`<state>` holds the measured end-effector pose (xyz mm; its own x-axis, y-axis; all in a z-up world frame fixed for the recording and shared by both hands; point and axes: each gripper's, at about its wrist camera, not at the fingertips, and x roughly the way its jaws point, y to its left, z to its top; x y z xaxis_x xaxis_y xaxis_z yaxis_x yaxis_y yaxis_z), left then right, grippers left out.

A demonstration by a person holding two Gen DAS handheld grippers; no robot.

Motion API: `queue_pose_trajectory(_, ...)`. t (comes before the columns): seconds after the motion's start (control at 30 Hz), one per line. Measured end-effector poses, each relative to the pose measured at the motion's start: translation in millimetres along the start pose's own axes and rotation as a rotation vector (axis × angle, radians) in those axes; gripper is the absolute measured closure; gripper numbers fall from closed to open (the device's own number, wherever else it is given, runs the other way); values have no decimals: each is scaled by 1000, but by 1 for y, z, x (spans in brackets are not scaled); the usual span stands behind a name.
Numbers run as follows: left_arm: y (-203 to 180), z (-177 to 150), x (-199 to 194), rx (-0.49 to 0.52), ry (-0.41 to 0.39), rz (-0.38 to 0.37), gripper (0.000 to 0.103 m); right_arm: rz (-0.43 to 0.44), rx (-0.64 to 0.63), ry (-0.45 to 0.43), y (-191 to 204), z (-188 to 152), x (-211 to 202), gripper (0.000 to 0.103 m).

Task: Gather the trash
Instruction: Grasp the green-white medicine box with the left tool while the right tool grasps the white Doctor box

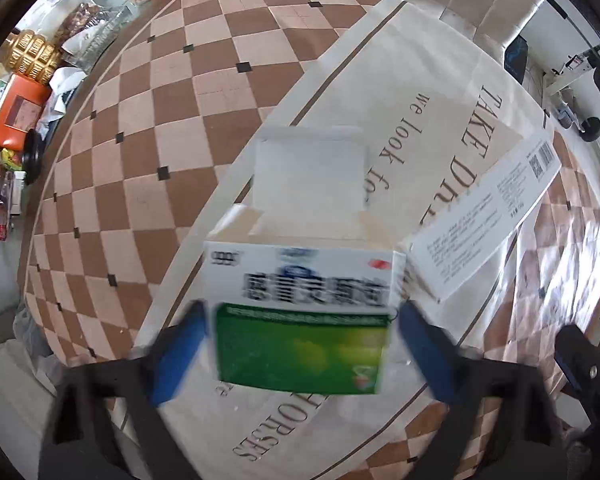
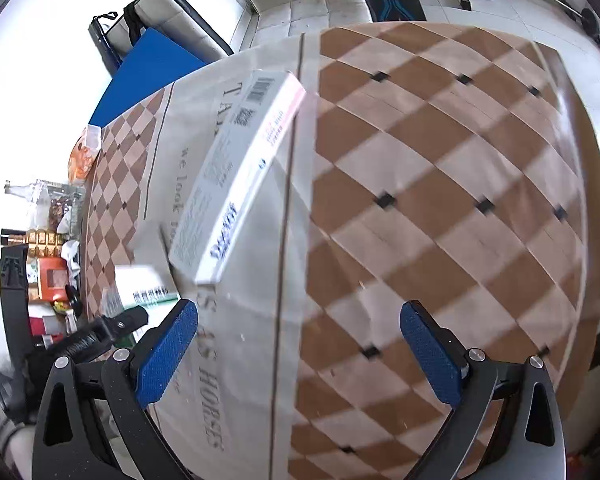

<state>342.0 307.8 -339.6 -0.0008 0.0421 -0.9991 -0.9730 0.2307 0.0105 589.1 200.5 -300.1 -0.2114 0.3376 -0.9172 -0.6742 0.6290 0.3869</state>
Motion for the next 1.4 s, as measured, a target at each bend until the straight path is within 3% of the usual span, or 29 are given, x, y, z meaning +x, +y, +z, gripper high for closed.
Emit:
queue_pose_trajectory(0.2, 12, 13, -5, 4, -51, 54, 18, 8, -1, 24, 47, 47, 44, 1)
queue_pose_trajectory(0.27, 17, 15, -4, 17, -59, 104, 16, -17, -6, 30, 61, 62, 60, 1)
queue_pose_trajectory(0.33, 24, 16, -2, 5, -35, 81, 15, -67, -22, 63, 76, 77, 83, 1)
queue_pose_trajectory(0.37, 27, 17, -2, 0, -24, 71, 15, -90, -33, 90, 80, 81, 92, 6)
queue_pose_trajectory(0.4, 28, 22, 0, -1, -15, 69, 14, -114, -53, 132, 84, 84, 104, 27)
queue_pose_trajectory(0.43, 26, 25, 3, -1, -9, 73, 14, -143, -93, 137, 91, 85, 110, 27)
queue_pose_trajectory(0.47, 23, 27, 5, 1, -7, 72, 14, -169, -147, 142, 98, 85, 113, 33)
queue_pose_trajectory(0.67, 16, 26, 20, 45, 44, 94, 12, -232, -437, 223, 107, 55, 128, 35)
queue_pose_trajectory(0.77, 15, 27, 25, 58, 48, 89, 12, -262, -525, 266, 96, 31, 130, 35)
queue_pose_trajectory(0.87, 5, 28, 30, 100, 34, 109, 15, -305, -534, 284, 79, 13, 134, 37)
queue_pose_trajectory(1.07, -8, 24, 27, 99, 7, 144, 18, -319, -420, 194, 62, 6, 143, 35)
queue_pose_trajectory(1.27, -25, 5, 12, 112, -29, 181, 19, -377, -399, 79, 58, -11, 150, 43)
queue_pose_trajectory(1.3, -26, 1, 8, 108, -36, 175, 19, -369, -399, 64, 55, -13, 149, 52)
queue_pose_trajectory(1.4, -29, -9, -6, 105, -66, 165, 19, -296, -360, 42, 47, -19, 144, 54)
